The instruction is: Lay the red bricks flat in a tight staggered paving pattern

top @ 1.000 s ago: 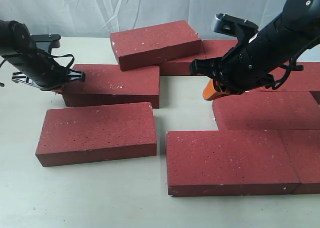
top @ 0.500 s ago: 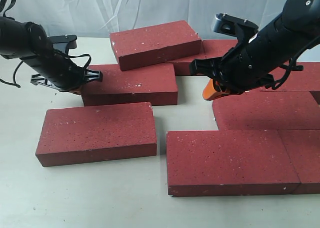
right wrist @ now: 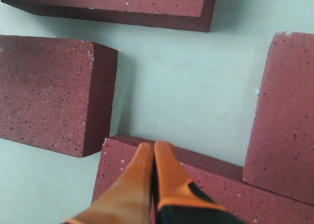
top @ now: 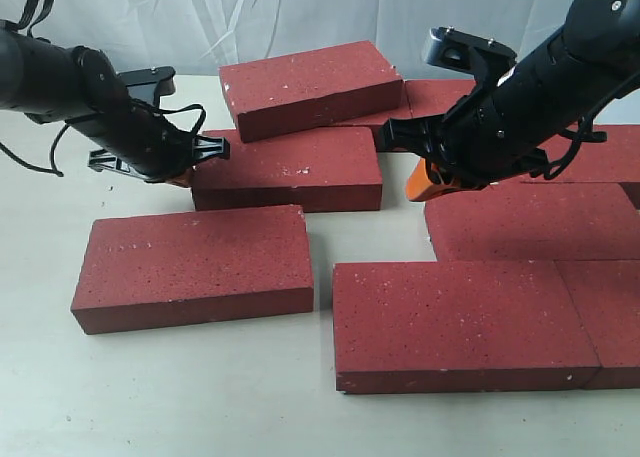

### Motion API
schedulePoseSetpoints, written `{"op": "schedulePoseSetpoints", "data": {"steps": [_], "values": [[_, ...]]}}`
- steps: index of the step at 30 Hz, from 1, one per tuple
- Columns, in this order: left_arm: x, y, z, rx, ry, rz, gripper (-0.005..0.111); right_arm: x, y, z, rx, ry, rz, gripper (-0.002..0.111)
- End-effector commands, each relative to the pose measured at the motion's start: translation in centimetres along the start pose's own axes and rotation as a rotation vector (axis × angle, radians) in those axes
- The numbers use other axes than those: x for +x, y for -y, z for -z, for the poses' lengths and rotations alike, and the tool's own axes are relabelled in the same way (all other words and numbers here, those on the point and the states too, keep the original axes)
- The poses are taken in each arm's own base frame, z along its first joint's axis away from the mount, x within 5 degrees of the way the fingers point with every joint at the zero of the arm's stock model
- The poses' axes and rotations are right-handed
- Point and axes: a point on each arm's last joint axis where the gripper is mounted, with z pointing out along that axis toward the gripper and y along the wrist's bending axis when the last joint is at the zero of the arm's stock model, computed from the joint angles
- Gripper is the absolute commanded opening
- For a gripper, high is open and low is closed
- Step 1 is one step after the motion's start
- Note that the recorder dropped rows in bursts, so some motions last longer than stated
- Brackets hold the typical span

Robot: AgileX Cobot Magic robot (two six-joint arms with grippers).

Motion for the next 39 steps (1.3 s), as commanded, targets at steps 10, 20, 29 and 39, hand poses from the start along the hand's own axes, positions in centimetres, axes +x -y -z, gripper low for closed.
{"op": "schedulePoseSetpoints", "data": {"steps": [10, 20, 29, 39], "values": [[0.3, 2.1, -0.5, 0.031, 0.043, -0.012, 0.000, -0.1, -0.2, 0.3, -0.005, 0.013, 0.008, -0.001], [0.4, 3.2, -0.6, 0.056, 0.062, 0.007, 0.000, -0.1, -0.2, 0.3, -0.004, 0.015, 0.008, -0.001], [1.9, 4.4, -2.6, 0.069, 0.008, 0.022, 0.000, -0.1, -0.2, 0.3, -0.004, 0.015, 0.008, -0.001], [1.1, 5.2, -2.4, 0.094, 0.049, 0.046, 0.000, -0.1, -0.2, 0.3, -0.006, 0.015, 0.007, -0.001]]}}
